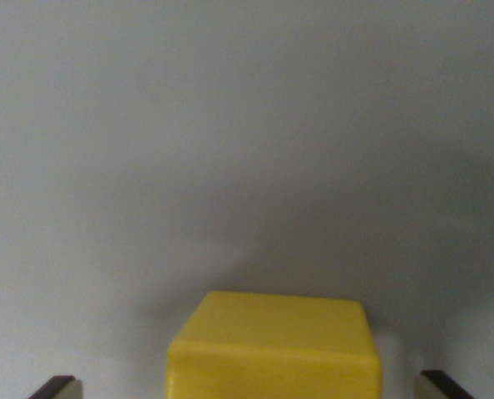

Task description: Pick yellow cube

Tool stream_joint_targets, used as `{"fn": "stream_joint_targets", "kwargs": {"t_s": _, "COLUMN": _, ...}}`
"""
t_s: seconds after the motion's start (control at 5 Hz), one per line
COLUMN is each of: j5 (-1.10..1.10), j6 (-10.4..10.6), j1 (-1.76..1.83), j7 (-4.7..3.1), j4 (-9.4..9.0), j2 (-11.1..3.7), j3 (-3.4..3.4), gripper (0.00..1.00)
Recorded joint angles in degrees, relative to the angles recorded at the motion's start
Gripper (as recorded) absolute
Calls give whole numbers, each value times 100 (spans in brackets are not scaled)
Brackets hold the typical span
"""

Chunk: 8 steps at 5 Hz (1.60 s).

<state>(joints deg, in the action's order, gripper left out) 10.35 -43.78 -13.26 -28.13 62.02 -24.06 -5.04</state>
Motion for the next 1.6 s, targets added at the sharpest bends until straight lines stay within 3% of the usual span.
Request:
{"fn": "stream_joint_targets", "kwargs": {"t_s": 0.6, "j5": 1, "j6": 4, "j1": -1, "j7": -2, "j4": -2, "j2": -2, "j3": -1, "gripper": 0}}
{"fn": "stream_joint_targets", "kwargs": {"t_s": 0.8, "j5": 1, "j6": 4, "j1": -1, "j7": -2, "j4": -2, "j2": -2, "j3": -1, "gripper": 100}}
{"fn": "stream_joint_targets", "kwargs": {"t_s": 1.6, "j5": -5, "j6": -60, "j1": -1, "j7": 6, "j4": 42, "j2": 18, "j3": -3, "gripper": 100}}
